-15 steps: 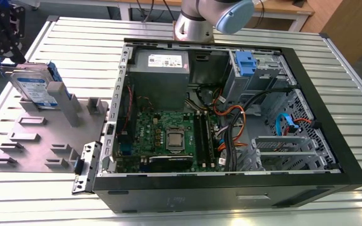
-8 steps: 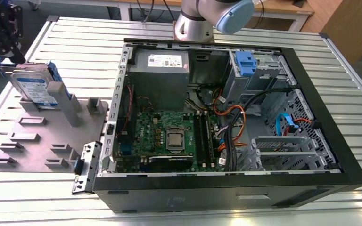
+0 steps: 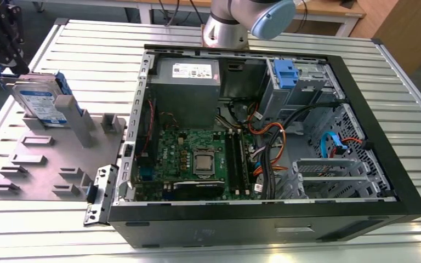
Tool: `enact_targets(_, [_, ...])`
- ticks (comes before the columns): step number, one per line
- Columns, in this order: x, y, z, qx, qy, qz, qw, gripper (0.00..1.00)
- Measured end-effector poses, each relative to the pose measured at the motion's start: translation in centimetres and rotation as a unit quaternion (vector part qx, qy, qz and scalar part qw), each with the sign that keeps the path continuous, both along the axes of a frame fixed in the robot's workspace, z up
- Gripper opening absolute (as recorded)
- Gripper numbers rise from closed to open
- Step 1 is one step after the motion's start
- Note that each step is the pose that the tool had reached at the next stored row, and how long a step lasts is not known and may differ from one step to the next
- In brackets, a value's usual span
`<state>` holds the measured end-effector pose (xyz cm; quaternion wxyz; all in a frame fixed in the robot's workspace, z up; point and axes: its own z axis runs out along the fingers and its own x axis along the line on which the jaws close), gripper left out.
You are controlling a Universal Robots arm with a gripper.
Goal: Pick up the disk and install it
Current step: 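Pick up the disk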
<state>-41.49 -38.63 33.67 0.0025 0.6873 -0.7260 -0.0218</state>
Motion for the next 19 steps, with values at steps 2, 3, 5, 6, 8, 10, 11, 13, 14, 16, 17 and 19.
enact_targets(2, [0.00,-0.01,-0.05,0.0047,-0.0001,0.000,0.99999,0.11])
enact_targets(3, [0.00,0.00,-0.07,0.0115,0.0000,0.000,0.99993,0.11])
enact_targets(5, [0.00,0.00,-0.10,0.0214,-0.0001,0.000,0.99977,0.11])
enact_targets(6, [0.00,0.00,-0.14,0.0239,-0.0001,0.000,0.99971,0.11])
enact_targets(8, [0.01,-0.03,-0.27,0.0255,-0.0003,-0.002,0.99967,0.11])
enact_targets(10, [0.01,-0.08,-0.37,0.0255,-0.0003,-0.010,0.99963,0.11])
enact_targets(11, [0.01,-0.10,-0.39,0.0255,-0.0004,-0.015,0.99956,0.11])
enact_targets(13, [0.02,-0.15,-0.40,0.0254,-0.0006,-0.023,0.99942,0.11])
enact_targets(14, [0.02,-0.22,-0.41,0.0254,-0.0007,-0.025,0.99937,0.11])
enact_targets(16, [0.04,-0.40,-0.41,0.0254,-0.0007,-0.028,0.99929,0.11])
enact_targets(17, [0.07,-0.46,-0.42,0.0254,-0.0008,-0.029,0.99925,0.11])
enact_targets(19, [0.18,-0.51,-0.47,0.0255,-0.0010,-0.032,0.99917,0.11])
